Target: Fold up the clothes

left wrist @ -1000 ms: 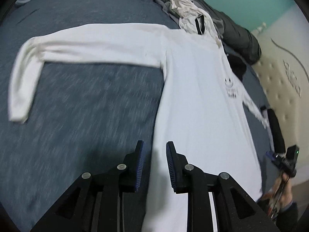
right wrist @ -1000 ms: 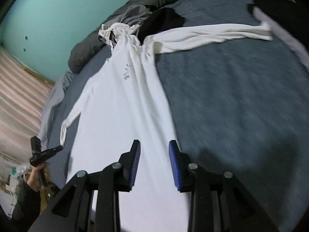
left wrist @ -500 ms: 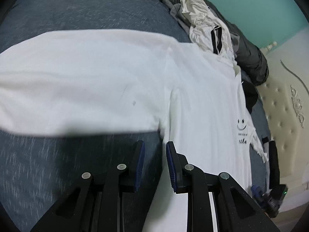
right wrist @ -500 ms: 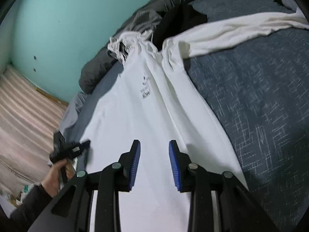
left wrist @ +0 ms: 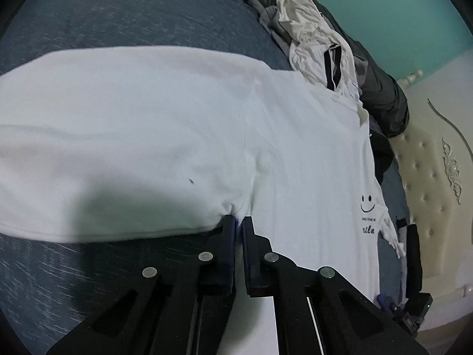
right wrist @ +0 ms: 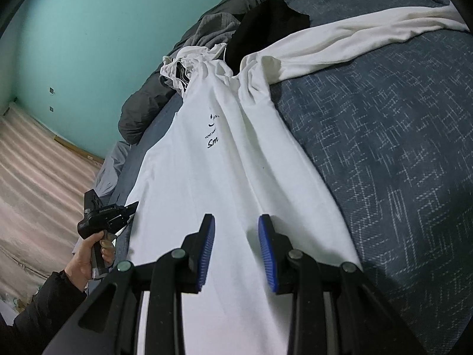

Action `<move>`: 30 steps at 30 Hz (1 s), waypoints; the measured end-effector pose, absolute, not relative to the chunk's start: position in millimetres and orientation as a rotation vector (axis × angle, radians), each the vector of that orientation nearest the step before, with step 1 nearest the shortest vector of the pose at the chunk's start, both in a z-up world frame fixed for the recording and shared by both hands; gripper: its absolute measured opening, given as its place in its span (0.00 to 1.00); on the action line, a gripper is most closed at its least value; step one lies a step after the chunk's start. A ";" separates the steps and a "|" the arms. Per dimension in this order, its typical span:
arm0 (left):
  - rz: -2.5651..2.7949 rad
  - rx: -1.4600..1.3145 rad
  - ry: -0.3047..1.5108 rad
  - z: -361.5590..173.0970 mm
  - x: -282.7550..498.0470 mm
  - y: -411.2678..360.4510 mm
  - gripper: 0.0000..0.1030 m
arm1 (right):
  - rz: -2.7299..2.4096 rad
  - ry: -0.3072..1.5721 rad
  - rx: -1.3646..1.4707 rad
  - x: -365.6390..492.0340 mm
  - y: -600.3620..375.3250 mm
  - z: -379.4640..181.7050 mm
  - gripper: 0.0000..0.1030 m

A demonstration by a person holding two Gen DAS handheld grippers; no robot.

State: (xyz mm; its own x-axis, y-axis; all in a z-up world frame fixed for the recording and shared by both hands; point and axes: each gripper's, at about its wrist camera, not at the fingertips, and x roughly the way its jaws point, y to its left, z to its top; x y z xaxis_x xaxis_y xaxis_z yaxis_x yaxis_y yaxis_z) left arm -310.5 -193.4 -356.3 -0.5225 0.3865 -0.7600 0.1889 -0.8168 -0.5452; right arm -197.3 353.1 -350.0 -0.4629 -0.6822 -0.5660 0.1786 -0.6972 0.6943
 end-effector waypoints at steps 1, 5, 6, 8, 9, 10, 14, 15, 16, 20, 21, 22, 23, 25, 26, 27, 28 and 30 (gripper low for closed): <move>2.499 -1.461 -0.906 -354.4 -310.2 -197.0 0.04 | -2.176 -0.765 1.196 -197.3 352.8 -349.6 0.29; 2.576 -1.461 -0.914 -347.5 -314.6 -213.3 0.03 | -2.167 -0.753 1.193 -197.4 349.3 -349.7 0.29; 2.598 -1.470 -0.902 -346.2 -316.2 -217.1 0.03 | -2.164 -0.753 1.194 -197.6 349.0 -350.2 0.29; 2.614 -1.493 -0.864 -346.6 -320.2 -220.2 0.03 | -2.161 -0.755 1.194 -197.7 349.0 -350.4 0.29; 2.618 -1.503 -0.846 -347.5 -321.5 -219.6 0.03 | -2.162 -0.755 1.193 -197.7 349.3 -350.4 0.29; 2.622 -1.511 -0.828 -348.7 -322.4 -217.9 0.03 | -2.162 -0.755 1.193 -197.8 349.5 -350.4 0.29; 2.636 -1.544 -0.759 -353.5 -325.6 -210.9 0.05 | -2.164 -0.759 1.195 -198.3 350.3 -351.4 0.29; 2.647 -1.543 -0.744 -352.7 -324.4 -209.4 0.06 | -2.165 -0.761 1.196 -198.4 350.7 -351.7 0.29; 2.664 -1.536 -0.731 -350.6 -321.8 -208.1 0.07 | -2.166 -0.763 1.197 -198.4 351.1 -351.9 0.29; 2.739 -1.507 -0.660 -339.5 -302.7 -203.1 0.11 | -2.179 -0.769 1.199 -199.1 354.4 -352.0 0.29; 2.757 -1.499 -0.641 -336.7 -297.6 -201.9 0.12 | -2.184 -0.774 1.200 -199.5 355.7 -352.1 0.29; 2.761 -1.489 -0.636 -336.2 -292.4 -198.8 0.16 | -2.188 -0.780 1.201 -200.1 357.2 -352.3 0.29; 2.756 -1.477 -0.642 -337.4 -287.1 -194.5 0.18 | -2.192 -0.787 1.202 -200.7 358.7 -352.4 0.29; 2.744 -1.454 -0.652 -339.7 -276.5 -185.9 0.21 | -2.207 -0.796 1.203 -202.5 362.9 -351.7 0.29; 2.739 -1.443 -0.657 -340.8 -271.2 -181.6 0.21 | -2.213 -0.800 1.200 -203.3 364.9 -351.3 0.29; 2.733 -1.432 -0.662 -342.0 -265.9 -177.3 0.21 | -2.218 -0.801 1.197 -204.2 366.8 -350.9 0.29; 2.727 -1.420 -0.667 -343.1 -260.6 -173.0 0.21 | -2.228 -0.806 1.198 -205.2 369.0 -350.3 0.30; 2.715 -1.398 -0.677 -345.4 -249.9 -164.3 0.22 | -2.246 -0.821 1.201 -207.7 373.8 -349.3 0.33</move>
